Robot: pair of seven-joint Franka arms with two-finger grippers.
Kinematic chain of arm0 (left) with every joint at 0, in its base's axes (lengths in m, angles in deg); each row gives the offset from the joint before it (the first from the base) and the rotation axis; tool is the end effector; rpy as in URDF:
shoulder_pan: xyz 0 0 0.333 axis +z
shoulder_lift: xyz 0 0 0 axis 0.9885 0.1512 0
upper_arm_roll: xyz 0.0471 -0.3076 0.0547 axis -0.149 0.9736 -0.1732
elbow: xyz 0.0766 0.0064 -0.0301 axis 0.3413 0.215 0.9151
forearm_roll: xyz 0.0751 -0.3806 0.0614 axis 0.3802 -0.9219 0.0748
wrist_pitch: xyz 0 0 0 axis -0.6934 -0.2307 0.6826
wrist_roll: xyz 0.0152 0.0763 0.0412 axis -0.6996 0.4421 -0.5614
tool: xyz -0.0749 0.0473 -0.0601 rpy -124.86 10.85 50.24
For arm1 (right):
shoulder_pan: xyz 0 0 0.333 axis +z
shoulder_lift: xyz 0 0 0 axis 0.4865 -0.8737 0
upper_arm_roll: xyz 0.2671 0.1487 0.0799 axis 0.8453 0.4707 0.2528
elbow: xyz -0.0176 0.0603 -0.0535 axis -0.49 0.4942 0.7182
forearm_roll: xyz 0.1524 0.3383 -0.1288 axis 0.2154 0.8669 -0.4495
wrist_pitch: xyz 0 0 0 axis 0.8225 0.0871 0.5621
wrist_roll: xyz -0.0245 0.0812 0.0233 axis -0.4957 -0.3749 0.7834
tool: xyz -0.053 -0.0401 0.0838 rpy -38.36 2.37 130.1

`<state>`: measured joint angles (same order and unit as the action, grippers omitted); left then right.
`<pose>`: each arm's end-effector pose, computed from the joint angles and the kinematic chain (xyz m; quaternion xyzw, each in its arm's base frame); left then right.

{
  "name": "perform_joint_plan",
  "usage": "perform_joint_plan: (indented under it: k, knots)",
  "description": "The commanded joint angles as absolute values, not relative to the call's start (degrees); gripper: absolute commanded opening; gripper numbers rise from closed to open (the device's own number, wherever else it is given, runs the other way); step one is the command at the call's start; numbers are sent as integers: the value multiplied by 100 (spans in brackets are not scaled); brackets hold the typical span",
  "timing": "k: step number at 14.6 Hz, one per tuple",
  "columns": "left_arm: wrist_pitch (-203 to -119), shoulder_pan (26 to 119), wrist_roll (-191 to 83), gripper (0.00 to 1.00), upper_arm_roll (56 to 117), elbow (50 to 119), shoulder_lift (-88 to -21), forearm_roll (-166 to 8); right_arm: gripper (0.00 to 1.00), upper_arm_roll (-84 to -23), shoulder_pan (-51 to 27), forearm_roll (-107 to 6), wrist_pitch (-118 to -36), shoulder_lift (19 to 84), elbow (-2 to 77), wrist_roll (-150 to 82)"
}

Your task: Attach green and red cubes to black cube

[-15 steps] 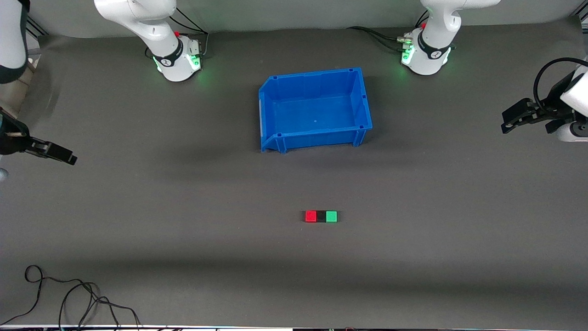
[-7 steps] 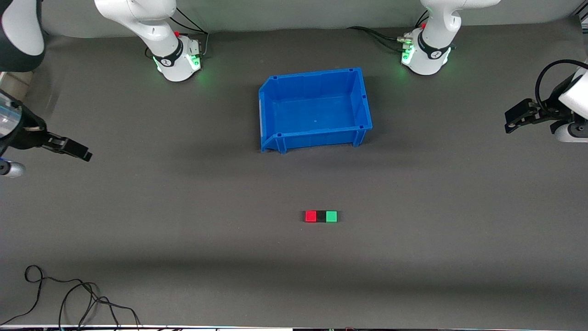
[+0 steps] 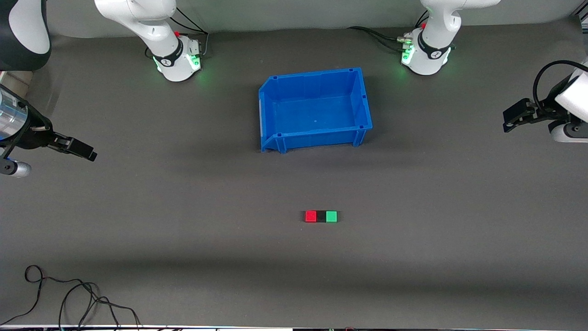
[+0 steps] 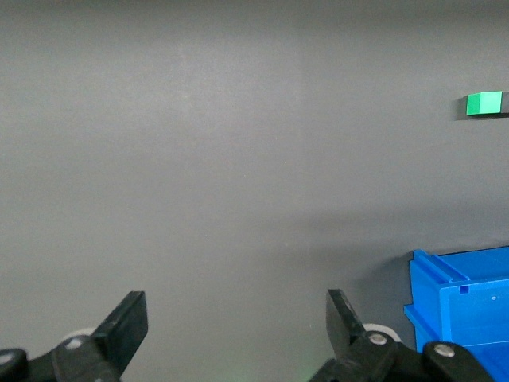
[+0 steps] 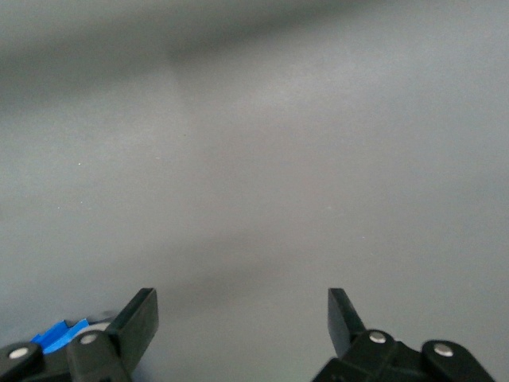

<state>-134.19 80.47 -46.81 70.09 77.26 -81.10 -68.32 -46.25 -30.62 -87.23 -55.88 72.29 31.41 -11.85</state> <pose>0.5475 -0.0218 0.6181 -0.9994 0.0298 0.0089 0.0170 0.5744 0.0017 0.5763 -0.9888 0.1485 0.0157 0.0007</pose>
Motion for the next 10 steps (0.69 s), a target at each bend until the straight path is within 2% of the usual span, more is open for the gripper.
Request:
perform_joint_plan:
  k: [1, 10]
  knots:
    - [-13370, 8007, -4600, 100, 6996, 7746, -8170, -6767, 95, -4625, -3148, -8337, -5549, 7386, 3268, -1334]
    - [-13379, 8007, -4740, 100, 6996, 7745, -8187, -6820, 95, -4617, -3175, -8389, -5514, 7386, 3268, -1422]
